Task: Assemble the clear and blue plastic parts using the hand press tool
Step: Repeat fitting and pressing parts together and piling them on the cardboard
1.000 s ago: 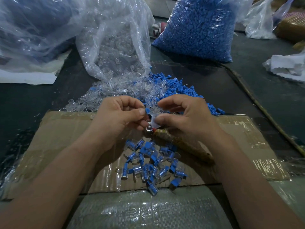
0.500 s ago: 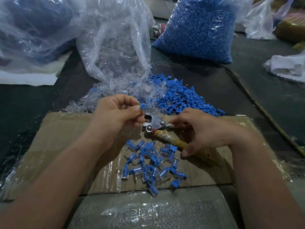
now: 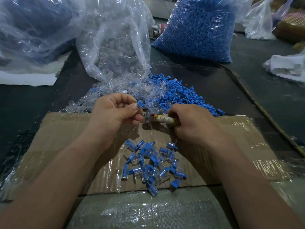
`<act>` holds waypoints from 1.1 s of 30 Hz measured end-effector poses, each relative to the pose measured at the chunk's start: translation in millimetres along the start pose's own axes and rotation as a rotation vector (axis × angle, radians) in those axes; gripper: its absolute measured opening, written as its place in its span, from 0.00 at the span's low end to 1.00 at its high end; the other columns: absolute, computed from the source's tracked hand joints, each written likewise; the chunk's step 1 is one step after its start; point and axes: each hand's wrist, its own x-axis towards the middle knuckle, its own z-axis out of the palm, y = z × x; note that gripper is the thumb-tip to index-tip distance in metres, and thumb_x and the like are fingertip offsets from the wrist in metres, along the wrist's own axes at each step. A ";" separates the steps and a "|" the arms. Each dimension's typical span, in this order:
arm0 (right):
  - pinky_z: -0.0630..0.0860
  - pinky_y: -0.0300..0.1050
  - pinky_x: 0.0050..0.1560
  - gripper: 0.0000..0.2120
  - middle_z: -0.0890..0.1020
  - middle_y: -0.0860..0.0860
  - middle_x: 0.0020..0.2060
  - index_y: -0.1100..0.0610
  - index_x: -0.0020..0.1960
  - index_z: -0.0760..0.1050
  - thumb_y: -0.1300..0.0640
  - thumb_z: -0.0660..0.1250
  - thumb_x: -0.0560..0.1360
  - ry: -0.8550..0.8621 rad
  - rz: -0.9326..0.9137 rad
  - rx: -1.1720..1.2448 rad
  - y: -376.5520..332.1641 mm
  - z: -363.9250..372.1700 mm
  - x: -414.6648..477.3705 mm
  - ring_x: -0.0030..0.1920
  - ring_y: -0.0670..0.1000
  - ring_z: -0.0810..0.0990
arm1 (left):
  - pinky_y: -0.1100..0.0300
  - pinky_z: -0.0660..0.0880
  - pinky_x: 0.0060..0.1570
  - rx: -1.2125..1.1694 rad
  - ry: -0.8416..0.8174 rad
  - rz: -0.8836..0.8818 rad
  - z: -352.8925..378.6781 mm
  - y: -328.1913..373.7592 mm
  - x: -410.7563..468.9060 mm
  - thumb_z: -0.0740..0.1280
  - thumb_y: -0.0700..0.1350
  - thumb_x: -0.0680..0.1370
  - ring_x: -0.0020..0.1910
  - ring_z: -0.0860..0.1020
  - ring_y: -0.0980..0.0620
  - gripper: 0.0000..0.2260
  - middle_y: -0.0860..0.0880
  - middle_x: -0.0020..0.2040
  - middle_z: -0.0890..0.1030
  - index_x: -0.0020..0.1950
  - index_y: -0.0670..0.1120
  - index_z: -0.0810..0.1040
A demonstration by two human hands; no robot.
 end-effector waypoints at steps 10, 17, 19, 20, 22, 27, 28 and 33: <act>0.59 0.38 0.33 0.09 0.69 0.45 0.39 0.49 0.47 0.64 0.53 0.65 0.73 0.223 0.038 0.167 7.1 -2.0 -4.5 0.37 0.45 0.66 | 0.66 0.77 0.29 -0.029 0.031 0.084 3.9 -2.9 0.3 0.64 0.32 0.71 0.28 0.80 0.53 0.05 0.47 0.29 0.81 0.39 0.41 0.75; 0.64 0.43 0.37 0.09 0.70 0.46 0.42 0.51 0.50 0.66 0.50 0.64 0.74 0.226 -0.054 0.322 -5.6 -0.6 -8.7 0.40 0.47 0.68 | 0.66 0.76 0.30 0.012 0.045 0.159 4.6 -7.5 0.9 0.64 0.32 0.72 0.30 0.80 0.53 0.05 0.46 0.31 0.81 0.40 0.41 0.75; 0.62 0.44 0.41 0.10 0.69 0.47 0.45 0.50 0.51 0.64 0.52 0.64 0.74 0.185 -0.070 0.302 -8.0 0.4 -8.5 0.44 0.47 0.67 | 0.66 0.76 0.30 0.019 0.056 0.178 5.1 -7.6 0.7 0.64 0.32 0.72 0.30 0.80 0.53 0.05 0.47 0.31 0.82 0.41 0.41 0.75; 0.62 0.43 0.42 0.10 0.69 0.47 0.46 0.49 0.51 0.63 0.53 0.64 0.74 0.168 -0.071 0.293 -8.5 0.8 -8.3 0.45 0.47 0.67 | 0.67 0.76 0.30 0.020 0.061 0.184 5.2 -7.5 0.6 0.64 0.32 0.72 0.30 0.80 0.54 0.05 0.47 0.32 0.82 0.41 0.41 0.75; 0.61 0.41 0.43 0.11 0.68 0.47 0.46 0.48 0.51 0.62 0.53 0.64 0.74 0.158 -0.065 0.295 -8.4 1.0 -8.1 0.45 0.47 0.66 | 0.67 0.76 0.31 0.021 0.060 0.191 5.7 -7.0 -0.3 0.64 0.33 0.72 0.31 0.80 0.54 0.04 0.48 0.32 0.82 0.41 0.41 0.75; 0.60 0.41 0.43 0.10 0.68 0.47 0.46 0.49 0.52 0.63 0.52 0.64 0.75 0.146 -0.055 0.301 -8.9 2.0 -7.3 0.45 0.47 0.66 | 0.66 0.77 0.32 0.011 0.049 0.207 7.1 -5.7 -2.3 0.65 0.36 0.69 0.31 0.80 0.54 0.03 0.49 0.32 0.81 0.41 0.42 0.75; 0.60 0.41 0.42 0.10 0.68 0.46 0.46 0.48 0.51 0.63 0.52 0.64 0.75 0.139 -0.056 0.301 -9.3 2.4 -7.2 0.45 0.46 0.66 | 0.66 0.77 0.32 0.016 0.051 0.210 7.0 -5.6 -2.2 0.65 0.35 0.70 0.31 0.80 0.54 0.03 0.49 0.31 0.81 0.41 0.42 0.75; 0.60 0.41 0.38 0.09 0.68 0.46 0.44 0.48 0.49 0.62 0.51 0.63 0.75 0.128 -0.074 0.280 -11.1 2.1 -7.8 0.42 0.46 0.65 | 0.67 0.77 0.32 0.066 0.069 0.235 7.6 -5.8 -3.4 0.63 0.31 0.73 0.30 0.80 0.55 0.07 0.50 0.31 0.81 0.40 0.42 0.75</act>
